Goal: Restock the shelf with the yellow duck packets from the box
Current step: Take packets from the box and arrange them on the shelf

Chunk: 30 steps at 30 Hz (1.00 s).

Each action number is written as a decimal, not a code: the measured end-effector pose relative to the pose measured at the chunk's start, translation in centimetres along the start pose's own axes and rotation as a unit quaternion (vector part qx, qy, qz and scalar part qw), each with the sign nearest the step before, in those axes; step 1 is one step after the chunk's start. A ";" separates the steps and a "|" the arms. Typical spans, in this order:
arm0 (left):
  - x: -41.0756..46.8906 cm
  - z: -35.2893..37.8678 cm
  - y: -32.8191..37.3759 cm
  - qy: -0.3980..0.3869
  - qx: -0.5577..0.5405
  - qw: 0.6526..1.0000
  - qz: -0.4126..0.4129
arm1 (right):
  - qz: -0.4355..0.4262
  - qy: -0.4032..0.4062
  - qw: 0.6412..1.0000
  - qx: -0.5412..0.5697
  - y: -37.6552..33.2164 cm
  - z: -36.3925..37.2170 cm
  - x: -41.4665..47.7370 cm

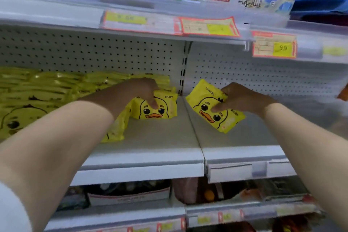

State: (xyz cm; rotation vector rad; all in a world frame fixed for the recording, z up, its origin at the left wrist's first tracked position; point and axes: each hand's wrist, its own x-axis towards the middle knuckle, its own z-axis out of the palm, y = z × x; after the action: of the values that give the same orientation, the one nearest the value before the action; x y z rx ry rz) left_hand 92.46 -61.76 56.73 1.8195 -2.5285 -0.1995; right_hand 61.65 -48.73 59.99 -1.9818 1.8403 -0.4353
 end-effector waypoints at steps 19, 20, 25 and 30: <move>-2.5 -2.9 3.5 0.100 -0.157 0.972 0.141 | -0.051 -0.032 0.998 0.036 -2.9 2.3 4.1; -2.9 -3.5 4.1 0.098 -0.200 0.960 0.168 | -0.055 -0.036 0.997 0.034 -3.2 2.6 4.2; -4.4 -3.3 5.8 0.069 -0.210 0.949 0.224 | -0.089 -0.052 0.995 0.020 -5.3 3.5 4.5; -5.0 -2.6 4.5 0.091 -0.246 0.942 0.209 | -0.118 -0.025 0.990 0.070 -5.7 4.5 4.7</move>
State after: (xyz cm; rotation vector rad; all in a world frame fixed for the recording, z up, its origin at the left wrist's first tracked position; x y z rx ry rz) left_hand 90.03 -55.86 60.12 1.0482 -2.3766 -0.5606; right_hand 69.13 -52.71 58.66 -2.0998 1.5068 -0.5641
